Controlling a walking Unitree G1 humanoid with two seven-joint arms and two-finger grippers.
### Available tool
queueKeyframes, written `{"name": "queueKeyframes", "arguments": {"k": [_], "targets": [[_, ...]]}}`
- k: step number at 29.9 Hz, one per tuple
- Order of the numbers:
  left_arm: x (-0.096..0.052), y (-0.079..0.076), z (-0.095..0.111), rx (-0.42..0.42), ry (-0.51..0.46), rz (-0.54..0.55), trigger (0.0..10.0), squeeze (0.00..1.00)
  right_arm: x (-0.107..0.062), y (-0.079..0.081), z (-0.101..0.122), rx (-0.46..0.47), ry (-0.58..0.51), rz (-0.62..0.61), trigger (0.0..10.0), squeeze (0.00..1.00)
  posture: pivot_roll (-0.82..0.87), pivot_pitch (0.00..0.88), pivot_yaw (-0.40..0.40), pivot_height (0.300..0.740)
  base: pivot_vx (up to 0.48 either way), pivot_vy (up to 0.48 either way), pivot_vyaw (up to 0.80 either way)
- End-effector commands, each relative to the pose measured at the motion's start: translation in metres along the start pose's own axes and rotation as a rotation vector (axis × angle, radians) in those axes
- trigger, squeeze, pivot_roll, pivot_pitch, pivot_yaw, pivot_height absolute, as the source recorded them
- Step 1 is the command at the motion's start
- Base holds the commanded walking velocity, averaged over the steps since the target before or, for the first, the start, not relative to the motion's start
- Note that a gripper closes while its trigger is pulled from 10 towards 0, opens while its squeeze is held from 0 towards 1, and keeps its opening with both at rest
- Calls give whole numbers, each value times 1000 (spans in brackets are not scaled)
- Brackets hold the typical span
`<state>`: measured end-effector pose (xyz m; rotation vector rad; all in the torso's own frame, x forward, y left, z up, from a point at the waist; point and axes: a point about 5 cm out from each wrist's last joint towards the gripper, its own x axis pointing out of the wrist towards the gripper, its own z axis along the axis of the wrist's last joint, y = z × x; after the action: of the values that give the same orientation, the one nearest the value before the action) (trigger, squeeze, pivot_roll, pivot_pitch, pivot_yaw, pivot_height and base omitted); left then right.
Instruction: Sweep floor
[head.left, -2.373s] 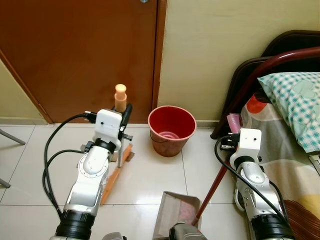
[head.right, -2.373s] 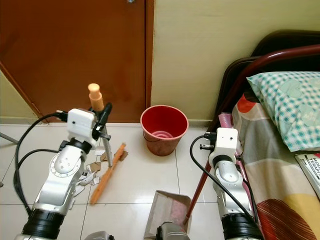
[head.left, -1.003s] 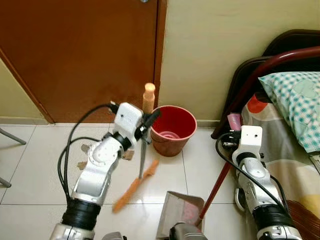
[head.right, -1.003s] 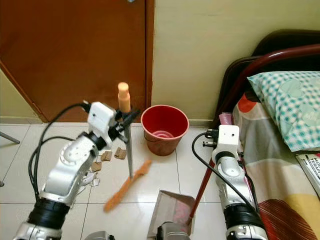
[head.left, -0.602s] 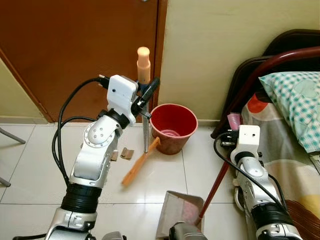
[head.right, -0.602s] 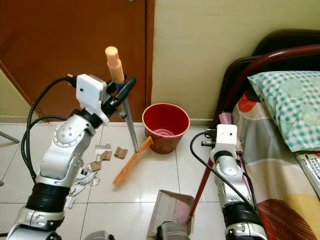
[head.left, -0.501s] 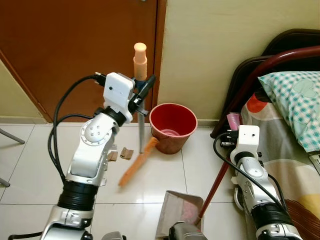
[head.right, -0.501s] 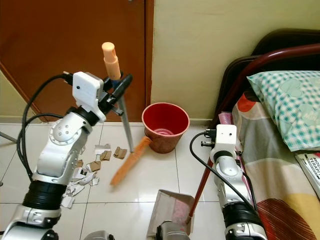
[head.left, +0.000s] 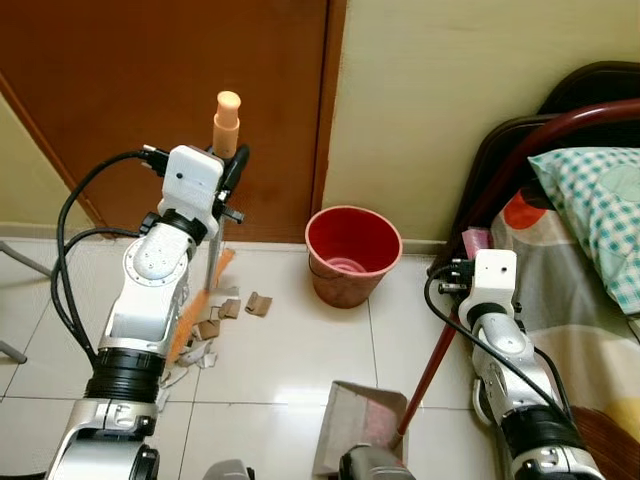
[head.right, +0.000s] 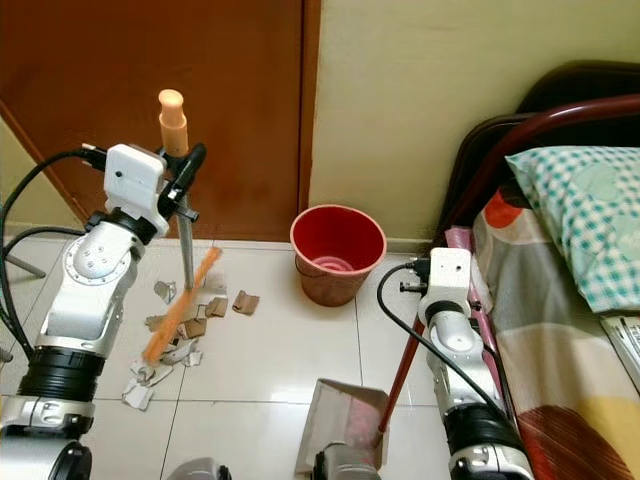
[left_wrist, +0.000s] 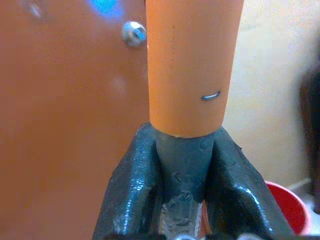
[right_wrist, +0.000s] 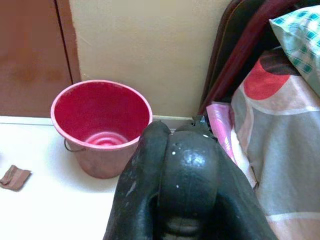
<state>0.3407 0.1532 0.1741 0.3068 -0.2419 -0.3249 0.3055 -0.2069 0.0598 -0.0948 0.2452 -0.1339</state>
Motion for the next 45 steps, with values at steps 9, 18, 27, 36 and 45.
{"name": "queueKeyframes", "arguments": {"k": [9,18,27,36,45], "targets": [[17,-33,-18,3,26,-123,10000,0,1,-2,-2,-63,14,0,10000,0,-1,97,-58,740,0,0,0],[6,-65,-48,-27,162,-351,10000,0,1,-3,0,-53,9,-13,10000,0,-4,98,-55,740,0,0,0],[-9,-81,-46,-127,134,-475,10000,0,11,-16,13,-53,-20,-58,10000,0,11,112,-56,740,0,0,0],[-29,-97,-20,-236,53,-542,10000,0,17,-21,19,-69,-33,-77,10000,0,21,109,-59,740,0,0,0],[-48,-97,0,-364,48,-567,10000,0,24,-31,32,-103,-84,-134,10000,0,35,100,-68,740,0,0,0]]}}
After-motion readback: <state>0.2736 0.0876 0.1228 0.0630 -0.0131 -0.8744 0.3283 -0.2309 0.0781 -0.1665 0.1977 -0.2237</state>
